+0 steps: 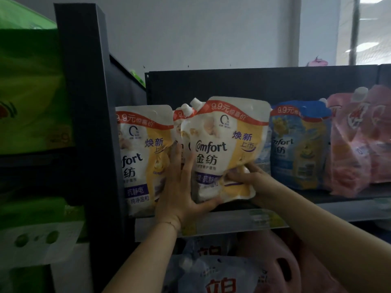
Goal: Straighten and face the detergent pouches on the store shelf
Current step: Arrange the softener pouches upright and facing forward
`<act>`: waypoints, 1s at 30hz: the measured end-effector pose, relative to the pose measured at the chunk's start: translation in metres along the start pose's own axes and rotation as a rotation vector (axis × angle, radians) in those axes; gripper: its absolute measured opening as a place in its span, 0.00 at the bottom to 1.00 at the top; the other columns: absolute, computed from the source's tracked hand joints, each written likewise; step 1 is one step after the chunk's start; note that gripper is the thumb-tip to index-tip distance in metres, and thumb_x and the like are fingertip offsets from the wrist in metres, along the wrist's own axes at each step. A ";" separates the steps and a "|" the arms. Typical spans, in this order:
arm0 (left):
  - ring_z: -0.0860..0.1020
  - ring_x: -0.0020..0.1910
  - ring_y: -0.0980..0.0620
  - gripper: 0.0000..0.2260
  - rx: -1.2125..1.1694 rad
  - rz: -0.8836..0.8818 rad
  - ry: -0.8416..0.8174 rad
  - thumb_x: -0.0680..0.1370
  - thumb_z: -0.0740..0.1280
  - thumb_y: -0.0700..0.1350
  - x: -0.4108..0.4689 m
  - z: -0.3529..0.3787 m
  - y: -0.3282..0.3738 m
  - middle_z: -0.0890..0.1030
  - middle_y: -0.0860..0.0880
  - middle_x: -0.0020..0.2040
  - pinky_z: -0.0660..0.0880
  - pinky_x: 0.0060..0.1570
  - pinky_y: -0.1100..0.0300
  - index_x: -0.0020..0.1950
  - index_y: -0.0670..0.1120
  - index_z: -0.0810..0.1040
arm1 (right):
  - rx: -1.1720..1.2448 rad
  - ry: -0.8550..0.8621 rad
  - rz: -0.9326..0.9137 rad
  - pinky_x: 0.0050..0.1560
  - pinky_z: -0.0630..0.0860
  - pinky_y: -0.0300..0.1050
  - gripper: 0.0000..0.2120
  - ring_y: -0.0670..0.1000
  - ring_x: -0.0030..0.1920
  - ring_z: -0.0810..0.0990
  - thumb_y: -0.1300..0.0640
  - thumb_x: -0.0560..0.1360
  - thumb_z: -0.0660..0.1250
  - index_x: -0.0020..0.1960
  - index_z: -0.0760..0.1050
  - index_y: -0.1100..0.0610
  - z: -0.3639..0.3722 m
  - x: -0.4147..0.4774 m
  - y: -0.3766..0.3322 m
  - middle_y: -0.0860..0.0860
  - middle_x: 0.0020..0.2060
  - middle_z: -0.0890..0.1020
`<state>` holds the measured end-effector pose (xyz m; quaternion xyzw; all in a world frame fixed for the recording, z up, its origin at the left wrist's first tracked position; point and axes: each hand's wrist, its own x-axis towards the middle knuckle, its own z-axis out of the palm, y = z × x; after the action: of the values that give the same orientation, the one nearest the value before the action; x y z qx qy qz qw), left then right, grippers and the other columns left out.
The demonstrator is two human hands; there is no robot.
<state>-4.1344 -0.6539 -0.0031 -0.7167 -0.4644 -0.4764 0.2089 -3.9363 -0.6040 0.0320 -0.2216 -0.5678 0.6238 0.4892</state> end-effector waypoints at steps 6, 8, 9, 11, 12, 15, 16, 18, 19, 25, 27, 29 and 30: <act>0.42 0.78 0.50 0.43 0.224 0.072 -0.086 0.70 0.56 0.74 0.001 0.000 -0.001 0.43 0.55 0.79 0.40 0.74 0.52 0.78 0.57 0.44 | -0.274 -0.085 0.178 0.48 0.81 0.48 0.21 0.55 0.53 0.83 0.67 0.71 0.70 0.63 0.74 0.60 -0.004 0.007 -0.013 0.56 0.54 0.84; 0.42 0.78 0.55 0.42 0.221 0.053 -0.127 0.70 0.54 0.75 0.002 -0.001 -0.001 0.43 0.59 0.79 0.42 0.74 0.52 0.78 0.60 0.42 | -0.447 -0.108 0.187 0.50 0.80 0.46 0.19 0.52 0.54 0.83 0.63 0.72 0.72 0.61 0.76 0.57 -0.005 0.004 -0.021 0.52 0.54 0.84; 0.42 0.77 0.57 0.42 0.223 0.045 -0.146 0.70 0.54 0.75 0.002 -0.001 -0.001 0.43 0.60 0.78 0.43 0.73 0.52 0.77 0.61 0.41 | -0.521 -0.095 0.180 0.50 0.80 0.44 0.17 0.51 0.53 0.83 0.62 0.71 0.73 0.60 0.77 0.56 -0.004 0.002 -0.025 0.51 0.52 0.85; 0.41 0.77 0.57 0.43 0.236 0.046 -0.174 0.70 0.55 0.75 0.003 -0.002 -0.002 0.41 0.61 0.78 0.39 0.73 0.54 0.77 0.61 0.39 | -0.603 -0.007 0.121 0.49 0.80 0.43 0.16 0.49 0.50 0.84 0.60 0.70 0.75 0.56 0.79 0.55 -0.004 -0.001 -0.028 0.49 0.50 0.85; 0.41 0.77 0.58 0.43 0.243 0.049 -0.183 0.70 0.56 0.75 0.003 -0.002 -0.002 0.41 0.61 0.78 0.35 0.72 0.56 0.77 0.61 0.39 | -0.623 0.061 0.072 0.48 0.80 0.42 0.15 0.48 0.49 0.84 0.58 0.69 0.76 0.55 0.79 0.54 -0.004 -0.002 -0.027 0.49 0.48 0.85; 0.41 0.77 0.59 0.43 0.238 0.049 -0.202 0.71 0.57 0.74 0.004 -0.001 -0.002 0.40 0.61 0.78 0.34 0.71 0.58 0.78 0.60 0.40 | -0.603 0.270 -0.102 0.45 0.79 0.42 0.13 0.46 0.45 0.83 0.56 0.69 0.76 0.51 0.79 0.52 -0.004 -0.007 -0.020 0.47 0.44 0.85; 0.41 0.77 0.60 0.43 0.235 0.049 -0.201 0.71 0.57 0.74 0.004 0.000 -0.002 0.40 0.61 0.78 0.37 0.72 0.56 0.78 0.60 0.40 | -0.573 0.302 -0.149 0.46 0.79 0.43 0.12 0.46 0.45 0.84 0.58 0.69 0.76 0.52 0.79 0.52 -0.005 -0.008 -0.019 0.47 0.44 0.85; 0.41 0.77 0.60 0.43 0.230 0.049 -0.196 0.70 0.56 0.75 0.003 0.000 -0.002 0.40 0.61 0.78 0.42 0.73 0.53 0.78 0.59 0.40 | -0.487 0.283 -0.185 0.50 0.80 0.48 0.12 0.51 0.48 0.84 0.61 0.71 0.74 0.54 0.79 0.56 -0.009 -0.009 -0.017 0.50 0.46 0.85; 0.41 0.77 0.60 0.43 0.230 0.046 -0.192 0.70 0.55 0.75 0.003 0.000 -0.002 0.40 0.61 0.78 0.43 0.74 0.52 0.78 0.59 0.40 | -0.431 0.265 -0.191 0.50 0.80 0.49 0.11 0.54 0.48 0.84 0.62 0.72 0.72 0.55 0.79 0.58 -0.010 -0.009 -0.017 0.53 0.47 0.85; 0.45 0.78 0.56 0.37 0.258 0.133 -0.132 0.73 0.51 0.73 0.000 0.002 -0.003 0.45 0.56 0.79 0.50 0.73 0.50 0.77 0.61 0.41 | -0.349 0.437 -0.240 0.48 0.80 0.50 0.08 0.57 0.46 0.82 0.58 0.81 0.61 0.48 0.76 0.61 -0.013 0.000 -0.032 0.58 0.45 0.83; 0.46 0.78 0.54 0.34 0.273 0.158 -0.113 0.75 0.49 0.73 -0.001 0.004 -0.004 0.45 0.55 0.79 0.50 0.72 0.50 0.77 0.63 0.43 | -0.436 0.445 -0.250 0.51 0.79 0.51 0.09 0.56 0.47 0.81 0.57 0.81 0.59 0.47 0.76 0.59 -0.010 0.007 -0.040 0.56 0.45 0.82; 0.49 0.78 0.50 0.31 0.316 0.195 -0.088 0.76 0.48 0.71 -0.002 0.005 -0.003 0.48 0.52 0.79 0.52 0.71 0.49 0.77 0.63 0.45 | -0.482 0.447 -0.243 0.52 0.79 0.52 0.09 0.55 0.49 0.82 0.57 0.81 0.60 0.47 0.76 0.58 -0.006 0.015 -0.049 0.56 0.47 0.82; 0.50 0.78 0.49 0.30 0.341 0.215 -0.081 0.77 0.48 0.70 -0.002 0.006 -0.003 0.50 0.51 0.79 0.54 0.70 0.49 0.77 0.63 0.46 | -0.503 0.454 -0.241 0.52 0.80 0.52 0.08 0.55 0.49 0.82 0.57 0.81 0.60 0.48 0.76 0.58 -0.004 0.019 -0.053 0.56 0.47 0.82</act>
<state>-4.1341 -0.6494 -0.0076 -0.7349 -0.4671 -0.3367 0.3584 -3.9223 -0.5921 0.0851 -0.3996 -0.6022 0.3374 0.6032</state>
